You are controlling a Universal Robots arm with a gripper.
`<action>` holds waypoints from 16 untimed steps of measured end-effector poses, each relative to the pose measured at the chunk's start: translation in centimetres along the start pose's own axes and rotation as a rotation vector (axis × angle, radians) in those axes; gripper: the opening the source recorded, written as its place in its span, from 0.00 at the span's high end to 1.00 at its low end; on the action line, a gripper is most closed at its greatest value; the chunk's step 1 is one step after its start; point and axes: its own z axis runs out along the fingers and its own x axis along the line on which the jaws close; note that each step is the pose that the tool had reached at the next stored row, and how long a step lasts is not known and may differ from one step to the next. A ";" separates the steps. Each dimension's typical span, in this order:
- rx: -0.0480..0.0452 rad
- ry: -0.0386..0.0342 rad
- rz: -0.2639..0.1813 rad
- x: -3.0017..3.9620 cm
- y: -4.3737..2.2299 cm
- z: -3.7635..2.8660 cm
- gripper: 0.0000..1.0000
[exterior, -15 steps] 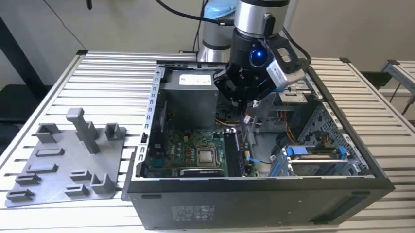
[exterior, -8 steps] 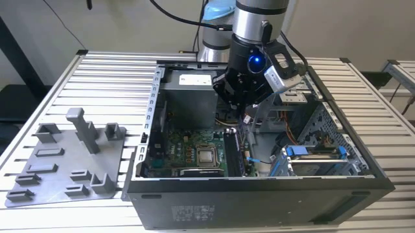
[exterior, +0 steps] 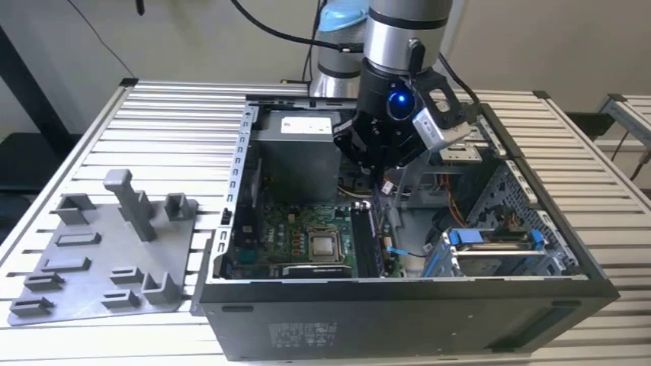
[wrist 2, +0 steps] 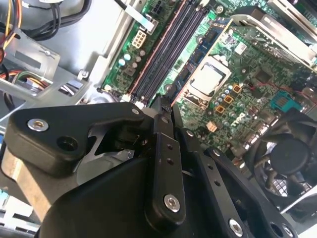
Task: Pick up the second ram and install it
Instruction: 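Insert the second ram into the second slot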
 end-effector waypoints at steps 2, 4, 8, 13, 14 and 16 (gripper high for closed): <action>-0.0006 0.0000 0.000 0.01 0.01 0.32 0.86; -0.0010 0.0000 0.000 0.02 0.03 0.64 0.86; -0.0016 0.0001 0.000 0.04 0.05 1.33 0.86; -0.0067 0.0009 0.016 0.06 -0.16 1.95 0.86; -0.0080 0.0010 0.020 0.05 -0.20 2.06 0.86; -0.0111 0.0013 0.024 0.06 -0.40 2.25 0.86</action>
